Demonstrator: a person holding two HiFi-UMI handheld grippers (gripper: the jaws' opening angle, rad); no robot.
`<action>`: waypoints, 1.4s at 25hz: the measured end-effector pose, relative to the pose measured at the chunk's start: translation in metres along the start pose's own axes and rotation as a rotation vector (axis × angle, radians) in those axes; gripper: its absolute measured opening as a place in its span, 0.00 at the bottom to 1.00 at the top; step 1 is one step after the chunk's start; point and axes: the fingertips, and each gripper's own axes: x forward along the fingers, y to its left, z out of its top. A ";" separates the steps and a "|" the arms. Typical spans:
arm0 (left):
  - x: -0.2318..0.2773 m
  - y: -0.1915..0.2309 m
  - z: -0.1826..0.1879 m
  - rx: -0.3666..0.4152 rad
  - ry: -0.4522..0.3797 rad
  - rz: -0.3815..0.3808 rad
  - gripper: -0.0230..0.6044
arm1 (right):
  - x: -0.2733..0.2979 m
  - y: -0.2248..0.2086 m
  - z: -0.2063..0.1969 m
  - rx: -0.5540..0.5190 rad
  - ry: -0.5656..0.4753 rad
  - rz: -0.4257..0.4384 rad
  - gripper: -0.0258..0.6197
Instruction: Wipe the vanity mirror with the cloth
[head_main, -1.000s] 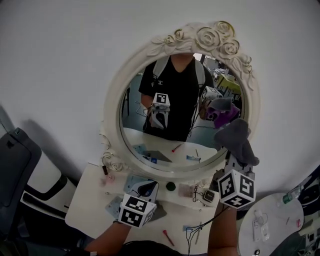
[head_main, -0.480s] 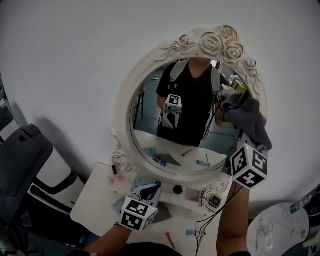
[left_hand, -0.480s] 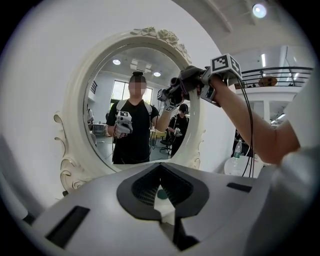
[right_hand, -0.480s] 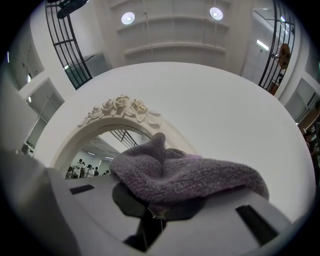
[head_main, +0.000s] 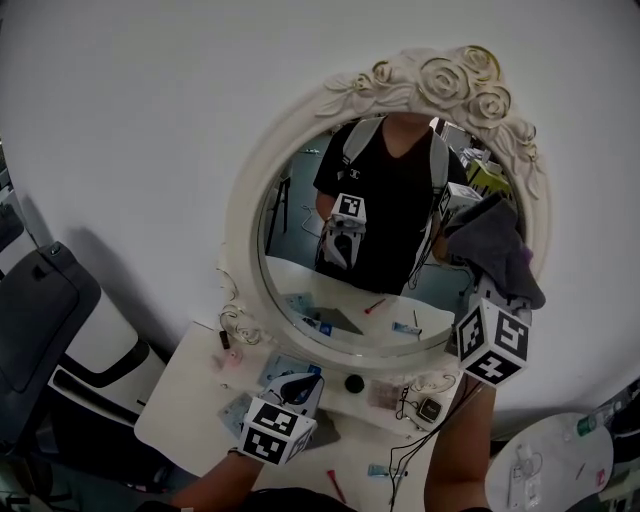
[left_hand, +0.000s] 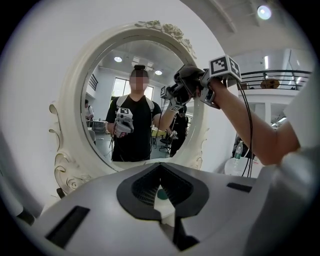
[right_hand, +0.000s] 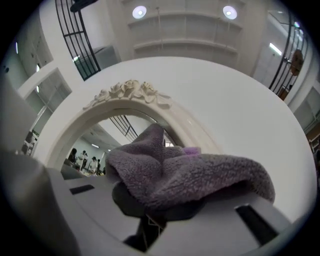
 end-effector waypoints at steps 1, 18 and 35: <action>0.002 0.001 0.000 -0.001 0.002 -0.001 0.05 | 0.000 0.000 -0.001 0.010 -0.021 -0.003 0.08; 0.029 0.004 -0.003 -0.004 0.034 -0.031 0.05 | -0.026 -0.012 -0.071 0.092 0.117 0.012 0.08; 0.024 -0.005 -0.009 0.018 0.047 -0.034 0.05 | -0.101 0.046 -0.283 -0.089 0.617 0.041 0.08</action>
